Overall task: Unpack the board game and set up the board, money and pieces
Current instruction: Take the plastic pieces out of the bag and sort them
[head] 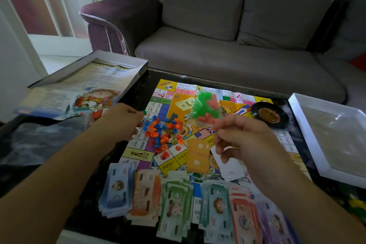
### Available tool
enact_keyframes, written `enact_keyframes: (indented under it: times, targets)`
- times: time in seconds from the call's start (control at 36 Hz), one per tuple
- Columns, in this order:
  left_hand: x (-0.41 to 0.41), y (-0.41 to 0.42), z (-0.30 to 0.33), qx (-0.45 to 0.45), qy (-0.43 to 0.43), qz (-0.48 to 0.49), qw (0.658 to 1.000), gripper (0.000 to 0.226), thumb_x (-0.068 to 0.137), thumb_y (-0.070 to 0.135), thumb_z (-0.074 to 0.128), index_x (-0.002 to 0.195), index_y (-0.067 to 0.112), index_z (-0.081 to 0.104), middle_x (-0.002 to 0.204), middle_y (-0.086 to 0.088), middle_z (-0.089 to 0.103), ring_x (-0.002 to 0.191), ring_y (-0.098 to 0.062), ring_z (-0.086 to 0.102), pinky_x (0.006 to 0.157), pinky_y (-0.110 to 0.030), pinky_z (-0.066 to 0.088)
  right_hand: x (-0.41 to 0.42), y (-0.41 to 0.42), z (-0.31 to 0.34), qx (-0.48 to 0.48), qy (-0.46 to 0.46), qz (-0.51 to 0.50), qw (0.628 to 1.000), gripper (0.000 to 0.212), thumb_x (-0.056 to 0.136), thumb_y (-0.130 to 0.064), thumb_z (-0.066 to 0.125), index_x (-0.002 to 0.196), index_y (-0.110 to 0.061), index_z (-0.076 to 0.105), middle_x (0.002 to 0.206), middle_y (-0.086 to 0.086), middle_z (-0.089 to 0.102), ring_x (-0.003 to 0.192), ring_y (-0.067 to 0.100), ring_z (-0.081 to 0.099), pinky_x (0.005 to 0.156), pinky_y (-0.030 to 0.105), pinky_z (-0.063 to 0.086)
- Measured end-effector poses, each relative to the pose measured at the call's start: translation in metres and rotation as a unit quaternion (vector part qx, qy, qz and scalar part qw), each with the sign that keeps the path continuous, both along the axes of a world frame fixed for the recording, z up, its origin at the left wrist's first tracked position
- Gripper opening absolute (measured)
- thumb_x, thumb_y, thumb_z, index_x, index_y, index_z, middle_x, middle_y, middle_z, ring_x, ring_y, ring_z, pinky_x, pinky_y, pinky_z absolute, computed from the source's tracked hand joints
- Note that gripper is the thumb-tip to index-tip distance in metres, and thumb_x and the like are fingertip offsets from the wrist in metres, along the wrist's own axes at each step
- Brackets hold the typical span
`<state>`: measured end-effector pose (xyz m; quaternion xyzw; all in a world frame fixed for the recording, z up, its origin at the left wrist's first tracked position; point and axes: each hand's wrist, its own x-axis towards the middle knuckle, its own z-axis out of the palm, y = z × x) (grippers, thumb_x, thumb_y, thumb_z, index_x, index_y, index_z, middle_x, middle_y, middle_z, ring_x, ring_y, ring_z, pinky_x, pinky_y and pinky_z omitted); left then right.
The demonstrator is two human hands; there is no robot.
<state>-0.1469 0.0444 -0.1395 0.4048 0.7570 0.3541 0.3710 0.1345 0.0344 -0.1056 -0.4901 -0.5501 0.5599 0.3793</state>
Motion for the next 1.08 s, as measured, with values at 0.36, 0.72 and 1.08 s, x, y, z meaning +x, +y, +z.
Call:
enact_keyframes:
  times: [0.36, 0.72, 1.08]
  targets:
    - [-0.019, 0.006, -0.029, 0.008, 0.324, -0.005, 0.946, 0.022, 0.097, 0.035, 0.070, 0.087, 0.015, 0.072, 0.072, -0.003, 0.068, 0.062, -0.015, 0.064, 0.047, -0.022, 0.042, -0.031, 0.004, -0.044, 0.072, -0.255, 0.041, 0.963, 0.022, 0.094, -0.008, 0.070, 0.089, -0.030, 0.070, 0.080, -0.003, 0.074, 0.070, 0.008, 0.070, 0.064, 0.028, 0.055]
    - [-0.013, 0.003, -0.020, -0.050, 0.360, -0.044, 0.930, 0.018, 0.096, 0.017, 0.065, 0.095, 0.013, 0.047, 0.089, -0.007, 0.053, 0.074, -0.020, 0.056, 0.068, -0.037, 0.054, -0.094, 0.040, -0.075, 0.253, -0.544, 0.048, 0.798, 0.025, 0.090, -0.044, 0.077, 0.101, -0.023, 0.071, 0.102, -0.004, 0.065, 0.102, 0.020, 0.060, 0.094, 0.041, 0.054]
    - [0.029, 0.003, -0.012, 0.018, 0.324, -0.356, 0.876, 0.030, 0.095, 0.012, 0.070, 0.117, 0.032, 0.076, 0.114, 0.010, 0.070, 0.100, -0.010, 0.067, 0.096, -0.030, 0.057, -0.070, 0.035, -0.062, 0.263, -0.457, 0.015, 0.850, 0.010, 0.095, -0.033, 0.075, 0.090, -0.025, 0.079, 0.088, -0.012, 0.070, 0.087, 0.007, 0.063, 0.084, 0.036, 0.058]
